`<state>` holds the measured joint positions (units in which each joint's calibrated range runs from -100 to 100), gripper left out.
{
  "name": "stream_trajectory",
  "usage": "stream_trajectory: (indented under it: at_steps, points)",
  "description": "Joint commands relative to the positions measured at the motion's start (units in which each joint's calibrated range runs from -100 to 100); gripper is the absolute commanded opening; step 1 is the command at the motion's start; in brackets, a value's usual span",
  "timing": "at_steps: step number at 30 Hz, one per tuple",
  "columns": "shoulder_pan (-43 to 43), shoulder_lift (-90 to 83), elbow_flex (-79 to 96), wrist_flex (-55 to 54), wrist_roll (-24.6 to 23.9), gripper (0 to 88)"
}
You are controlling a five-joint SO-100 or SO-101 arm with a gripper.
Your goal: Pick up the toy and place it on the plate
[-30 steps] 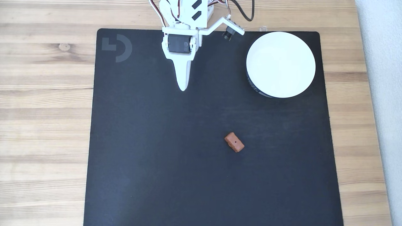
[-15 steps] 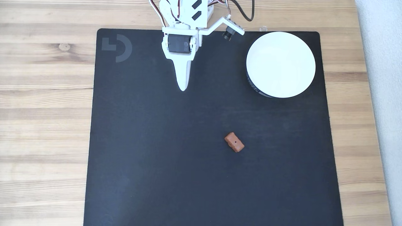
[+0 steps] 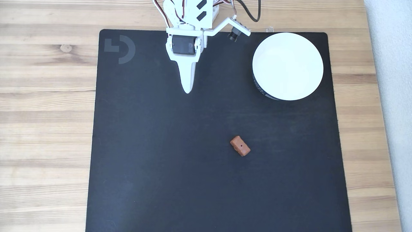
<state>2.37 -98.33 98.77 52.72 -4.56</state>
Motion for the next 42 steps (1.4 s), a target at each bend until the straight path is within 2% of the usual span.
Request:
stream_trajectory:
  at_steps: [1,42]
  points:
    - [0.35,-0.83,0.78,0.11,-0.25,2.4]
    - [1.02,-0.83,0.78,0.03,-0.19,2.4]
